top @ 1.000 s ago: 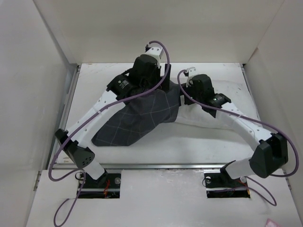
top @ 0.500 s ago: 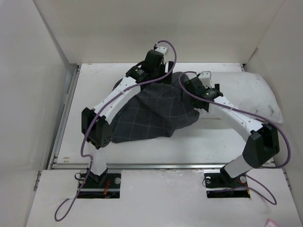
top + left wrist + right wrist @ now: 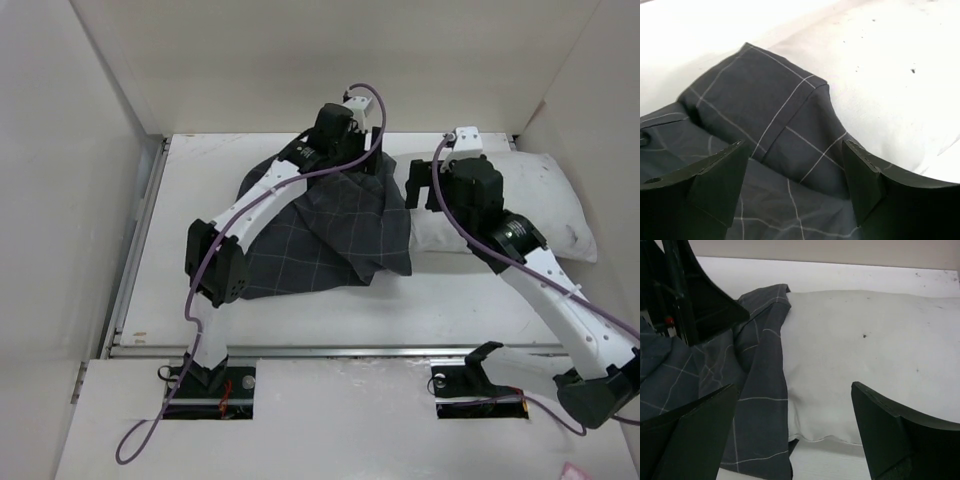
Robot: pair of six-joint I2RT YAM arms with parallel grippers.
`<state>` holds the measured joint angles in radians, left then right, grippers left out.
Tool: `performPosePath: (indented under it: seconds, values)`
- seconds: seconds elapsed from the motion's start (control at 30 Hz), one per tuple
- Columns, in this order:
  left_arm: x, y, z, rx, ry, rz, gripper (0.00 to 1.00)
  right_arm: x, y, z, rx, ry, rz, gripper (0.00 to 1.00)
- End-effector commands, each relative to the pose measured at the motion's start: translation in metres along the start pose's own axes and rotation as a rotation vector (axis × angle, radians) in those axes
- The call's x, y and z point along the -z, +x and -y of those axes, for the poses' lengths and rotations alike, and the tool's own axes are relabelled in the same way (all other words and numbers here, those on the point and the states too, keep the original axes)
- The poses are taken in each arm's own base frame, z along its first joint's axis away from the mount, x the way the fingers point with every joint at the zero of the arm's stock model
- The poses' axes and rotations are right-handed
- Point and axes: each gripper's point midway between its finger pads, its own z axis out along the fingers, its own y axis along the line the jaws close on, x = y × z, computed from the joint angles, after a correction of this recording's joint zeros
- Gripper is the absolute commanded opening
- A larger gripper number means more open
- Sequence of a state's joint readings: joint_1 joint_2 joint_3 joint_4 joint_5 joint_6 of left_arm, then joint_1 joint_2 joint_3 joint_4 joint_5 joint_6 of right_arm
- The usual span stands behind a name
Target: Put the pillow into the pillowcase
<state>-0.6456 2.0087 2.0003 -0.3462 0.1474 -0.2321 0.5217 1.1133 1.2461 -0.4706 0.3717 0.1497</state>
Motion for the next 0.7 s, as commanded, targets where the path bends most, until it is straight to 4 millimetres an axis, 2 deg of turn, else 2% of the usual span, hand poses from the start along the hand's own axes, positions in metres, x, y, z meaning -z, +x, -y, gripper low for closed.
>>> performPosePath:
  seconds: [0.0, 0.1, 0.13, 0.17, 0.2, 0.23, 0.27, 0.3, 0.37, 0.43, 0.5, 0.57, 0.6, 0.63, 0.67]
  values:
    - [-0.005, -0.013, 0.019, 0.004, 0.095, 0.032, 0.72, -0.014, -0.001, 0.020, -0.018, 0.105, 0.025, 1.00]
    - [-0.022, -0.015, 0.013, -0.002, 0.028, 0.064, 0.73, -0.025, -0.013, 0.025, -0.040, 0.105, 0.041, 1.00]
    - [-0.025, -0.020, 0.010, -0.002, 0.007, 0.079, 0.73, -0.030, -0.025, 0.031, -0.063, 0.086, 0.060, 1.00]
    - [-0.024, -0.029, 0.014, -0.021, -0.005, 0.101, 0.73, -0.042, -0.021, 0.036, -0.064, 0.090, 0.035, 1.00]
    - [-0.034, -0.024, 0.009, -0.024, -0.056, 0.093, 0.73, -0.048, -0.026, 0.039, -0.072, 0.086, 0.040, 1.00]
    - [-0.036, -0.028, 0.007, -0.049, -0.066, 0.106, 0.74, -0.055, -0.026, 0.048, -0.078, 0.103, 0.023, 1.00]
    - [-0.039, -0.028, 0.013, -0.054, -0.055, 0.108, 0.75, -0.058, -0.038, 0.048, -0.083, 0.111, 0.044, 1.00]
    - [-0.037, -0.031, 0.014, -0.063, -0.053, 0.116, 0.75, -0.069, -0.033, 0.051, -0.048, 0.132, 0.019, 1.00]
    - [-0.046, -0.034, 0.015, -0.055, -0.048, 0.133, 0.77, -0.078, -0.040, 0.059, -0.029, 0.169, 0.037, 1.00]
    - [-0.046, -0.043, 0.016, -0.054, -0.049, 0.160, 0.78, -0.094, -0.033, 0.067, -0.015, 0.191, 0.007, 1.00]
    - [-0.047, -0.048, 0.018, -0.054, -0.043, 0.179, 0.80, -0.103, -0.035, 0.077, -0.004, 0.186, 0.004, 1.00]
    - [-0.056, -0.045, 0.016, -0.063, -0.046, 0.174, 0.80, -0.115, -0.024, 0.081, 0.011, 0.198, -0.034, 1.00]
    - [-0.059, -0.044, 0.015, -0.064, -0.046, 0.172, 0.81, -0.119, -0.021, 0.094, 0.005, 0.224, -0.049, 1.00]
    - [-0.061, -0.041, 0.014, -0.063, -0.049, 0.163, 0.81, -0.127, -0.013, 0.098, 0.003, 0.219, -0.073, 1.00]
    - [-0.070, -0.032, 0.013, -0.064, -0.043, 0.141, 0.81, -0.126, -0.010, 0.102, -0.014, 0.219, -0.084, 1.00]
